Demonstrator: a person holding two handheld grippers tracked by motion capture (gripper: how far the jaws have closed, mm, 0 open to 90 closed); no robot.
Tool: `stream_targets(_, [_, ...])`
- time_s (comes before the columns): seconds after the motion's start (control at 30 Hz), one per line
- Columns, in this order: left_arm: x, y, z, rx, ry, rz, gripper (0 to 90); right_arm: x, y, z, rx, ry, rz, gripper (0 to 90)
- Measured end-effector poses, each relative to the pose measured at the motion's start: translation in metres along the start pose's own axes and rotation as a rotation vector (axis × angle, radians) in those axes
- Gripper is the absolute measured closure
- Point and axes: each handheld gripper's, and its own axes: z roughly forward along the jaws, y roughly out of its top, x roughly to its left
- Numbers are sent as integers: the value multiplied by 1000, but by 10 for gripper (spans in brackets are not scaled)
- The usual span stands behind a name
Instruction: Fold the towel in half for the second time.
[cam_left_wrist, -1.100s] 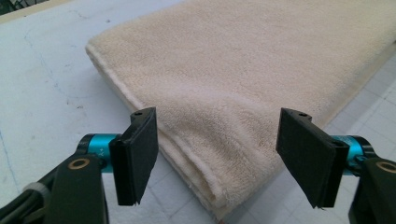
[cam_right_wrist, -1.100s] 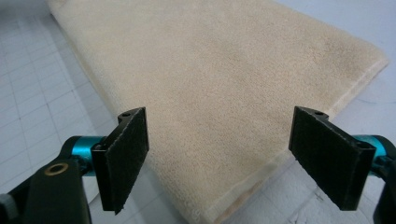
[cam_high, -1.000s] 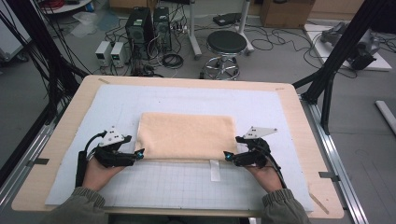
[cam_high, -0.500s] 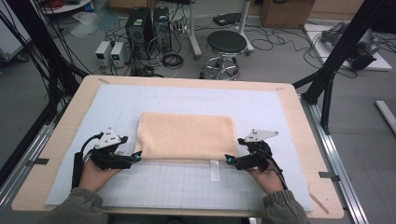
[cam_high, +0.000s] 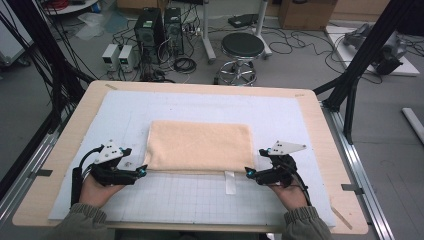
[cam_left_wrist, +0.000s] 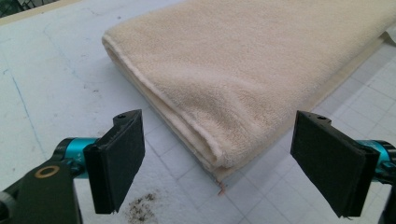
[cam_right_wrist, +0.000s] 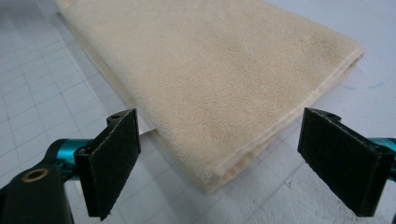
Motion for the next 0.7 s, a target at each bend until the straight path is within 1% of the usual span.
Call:
stream_targets(0.07, [0, -1, -1, 1, -3, -1, 179, 0, -1, -2, -5, -1, -2, 124])
stream_targets(0.2, [0, -2, -3, 1, 5, 7, 175, 0, -4, -6, -13, -1, 8, 124])
stream_targets(0.3, [0, -3, -6, -2, 6, 1, 172, 1, -5, -8, -19, 0, 14, 124])
stream_targets(0.6, [-1, -6, -14, -9, 16, 0, 171, 3, -9, -16, -25, -9, 13, 123])
stream_targets(0.7, [-2, -7, -16, -7, 14, 6, 171, 3, -12, -19, -30, -12, 11, 123])
